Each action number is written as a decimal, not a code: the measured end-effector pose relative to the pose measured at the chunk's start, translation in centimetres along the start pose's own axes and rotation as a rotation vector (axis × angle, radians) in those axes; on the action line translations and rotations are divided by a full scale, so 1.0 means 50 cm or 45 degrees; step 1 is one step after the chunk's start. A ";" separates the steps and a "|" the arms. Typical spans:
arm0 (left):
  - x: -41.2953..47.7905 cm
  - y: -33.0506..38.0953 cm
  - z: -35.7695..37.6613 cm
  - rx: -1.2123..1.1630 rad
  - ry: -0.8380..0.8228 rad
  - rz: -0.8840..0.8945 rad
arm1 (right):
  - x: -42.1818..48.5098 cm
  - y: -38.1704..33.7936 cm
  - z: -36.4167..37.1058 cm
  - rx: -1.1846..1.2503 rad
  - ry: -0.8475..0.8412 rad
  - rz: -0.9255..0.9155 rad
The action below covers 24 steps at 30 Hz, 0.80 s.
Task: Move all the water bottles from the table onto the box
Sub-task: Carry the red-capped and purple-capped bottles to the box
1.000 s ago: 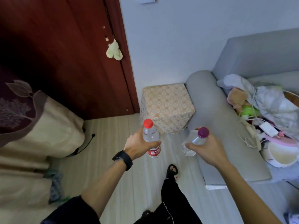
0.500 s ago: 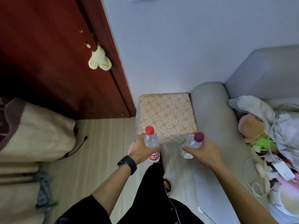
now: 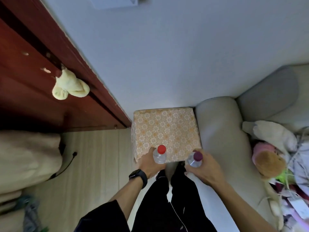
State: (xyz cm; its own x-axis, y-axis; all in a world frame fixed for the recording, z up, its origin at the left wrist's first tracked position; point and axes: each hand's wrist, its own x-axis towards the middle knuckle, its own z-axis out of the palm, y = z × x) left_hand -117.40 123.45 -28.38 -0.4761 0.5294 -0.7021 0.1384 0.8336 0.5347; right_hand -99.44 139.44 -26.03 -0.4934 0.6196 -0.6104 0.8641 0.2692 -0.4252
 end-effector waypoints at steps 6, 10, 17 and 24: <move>0.117 -0.010 0.029 -0.067 0.074 -0.121 | 0.130 0.008 0.024 -0.043 -0.036 -0.008; 0.184 -0.016 0.047 -0.154 0.102 -0.108 | 0.194 0.023 0.041 -0.027 0.001 0.041; 0.273 -0.051 0.105 -0.296 0.207 -0.147 | 0.278 0.071 0.123 0.279 0.041 0.115; 0.297 -0.046 0.140 -0.177 0.166 -0.100 | 0.301 0.112 0.169 0.344 -0.084 0.084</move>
State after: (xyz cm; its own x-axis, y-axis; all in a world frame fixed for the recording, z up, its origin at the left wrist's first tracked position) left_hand -118.69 130.48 -43.33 -0.5903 0.4313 -0.6822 -0.0204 0.8370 0.5468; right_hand -102.86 144.06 -43.26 -0.4499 0.5774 -0.6813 0.8413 0.0180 -0.5403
